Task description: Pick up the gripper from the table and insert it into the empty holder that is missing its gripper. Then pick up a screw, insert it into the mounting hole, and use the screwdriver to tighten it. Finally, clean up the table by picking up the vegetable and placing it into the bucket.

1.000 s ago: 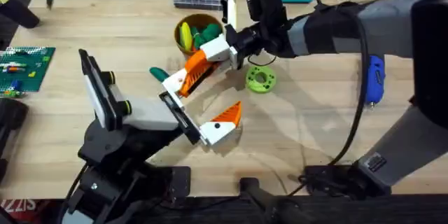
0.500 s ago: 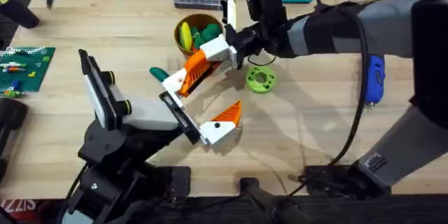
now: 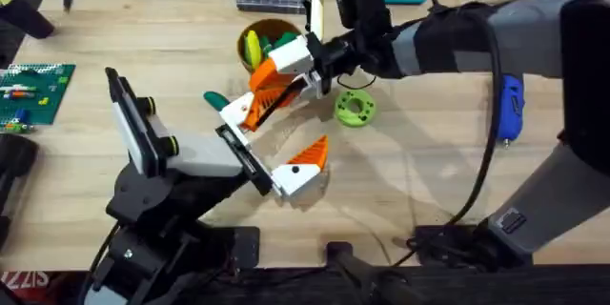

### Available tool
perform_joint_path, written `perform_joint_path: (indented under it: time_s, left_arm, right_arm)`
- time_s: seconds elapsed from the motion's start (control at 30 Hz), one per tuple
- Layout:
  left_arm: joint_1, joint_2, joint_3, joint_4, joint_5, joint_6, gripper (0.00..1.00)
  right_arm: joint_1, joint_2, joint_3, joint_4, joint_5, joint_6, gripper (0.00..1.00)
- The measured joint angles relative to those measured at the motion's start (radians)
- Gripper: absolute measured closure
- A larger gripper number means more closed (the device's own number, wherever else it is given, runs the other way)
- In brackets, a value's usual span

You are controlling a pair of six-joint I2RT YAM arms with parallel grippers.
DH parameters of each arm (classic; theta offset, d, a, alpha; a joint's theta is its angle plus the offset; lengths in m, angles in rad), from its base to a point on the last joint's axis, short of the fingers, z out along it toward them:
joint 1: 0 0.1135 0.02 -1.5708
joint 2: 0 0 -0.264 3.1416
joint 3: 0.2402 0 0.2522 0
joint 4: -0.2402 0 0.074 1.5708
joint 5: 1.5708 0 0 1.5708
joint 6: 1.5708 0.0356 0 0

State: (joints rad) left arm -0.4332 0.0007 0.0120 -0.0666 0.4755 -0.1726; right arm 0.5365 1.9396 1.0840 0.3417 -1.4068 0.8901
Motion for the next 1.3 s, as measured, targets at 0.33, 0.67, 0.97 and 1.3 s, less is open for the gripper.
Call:
perform_joint_path:
  time_s: [0.33, 0.67, 0.97, 1.3]
  left_arm:
    - [0.000, 0.000, 0.000, 0.000, 0.000, 0.000, 0.016]
    - [0.000, 0.000, 0.000, 0.000, 0.000, 0.000, 0.015]
    - [0.000, 0.000, 0.000, 0.000, 0.000, 0.000, 0.015]
    - [0.000, 0.000, 0.000, 0.000, 0.000, 0.000, 0.015]
  right_arm:
    - [-0.031, 0.000, 0.000, 0.000, -0.019, -0.018, 0.210]
    - [-0.034, 0.000, 0.000, -0.004, -0.058, -0.060, 0.343]
    - [-0.024, 0.000, 0.000, -0.018, -0.085, -0.085, 0.473]
    - [-0.024, 0.000, 0.000, -0.029, -0.103, -0.117, 0.631]
